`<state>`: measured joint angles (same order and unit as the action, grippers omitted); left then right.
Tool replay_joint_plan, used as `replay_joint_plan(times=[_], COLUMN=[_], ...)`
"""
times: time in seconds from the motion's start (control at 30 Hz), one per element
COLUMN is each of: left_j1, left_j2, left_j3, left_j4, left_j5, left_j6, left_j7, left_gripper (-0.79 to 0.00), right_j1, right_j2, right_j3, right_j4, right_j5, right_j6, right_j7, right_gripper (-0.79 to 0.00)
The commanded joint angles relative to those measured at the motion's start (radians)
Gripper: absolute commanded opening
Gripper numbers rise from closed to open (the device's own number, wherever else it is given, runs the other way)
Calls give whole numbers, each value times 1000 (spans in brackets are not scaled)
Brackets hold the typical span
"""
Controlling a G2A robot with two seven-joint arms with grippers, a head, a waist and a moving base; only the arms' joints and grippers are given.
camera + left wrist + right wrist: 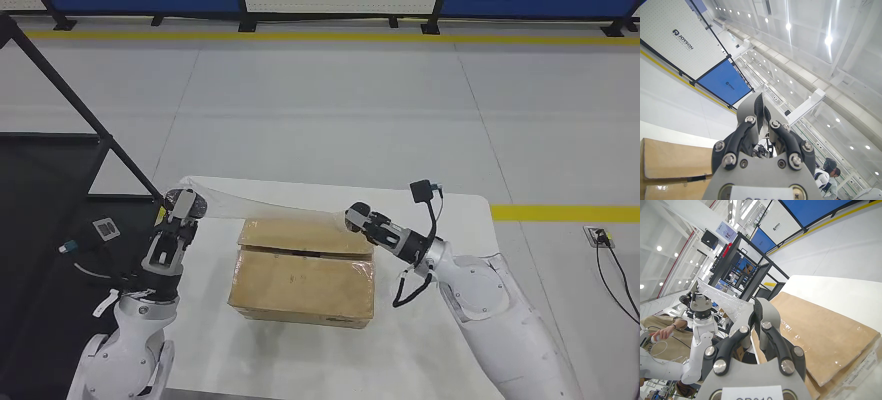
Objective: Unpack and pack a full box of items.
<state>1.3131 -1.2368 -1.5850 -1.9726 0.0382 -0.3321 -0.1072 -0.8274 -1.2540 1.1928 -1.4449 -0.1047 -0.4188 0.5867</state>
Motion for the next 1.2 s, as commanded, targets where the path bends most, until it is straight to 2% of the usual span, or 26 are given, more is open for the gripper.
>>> replay_joint_plan(times=[0.0,0.1,0.4,0.8,0.93,1.17], left_j1=[8,25,82,135,135,113], left_j2=[-1,-1,-1,-2,-4,-8], left_j3=[-1,-6,-22,-25,-13,9], left_j4=[6,14,47,110,140,197], left_j5=[-9,-20,-24,20,42,39], left_j6=[8,17,23,41,49,68], left_j7=[2,-2,-8,1,11,20], left_gripper=[-686,-785,-785,-785,-785,-785], right_j1=[-7,-22,-87,-137,-132,-109], right_j2=[1,2,1,-15,-26,-42], right_j3=[4,3,-24,-114,-148,-181], right_j4=[-1,-9,-63,-110,-109,-88], right_j5=[-1,-18,-153,-391,-454,-497], right_j6=[-2,3,44,185,228,302], right_j7=[-1,-16,-116,-290,-356,-378], right_gripper=[-785,-785,-785,-785,-785,-785])
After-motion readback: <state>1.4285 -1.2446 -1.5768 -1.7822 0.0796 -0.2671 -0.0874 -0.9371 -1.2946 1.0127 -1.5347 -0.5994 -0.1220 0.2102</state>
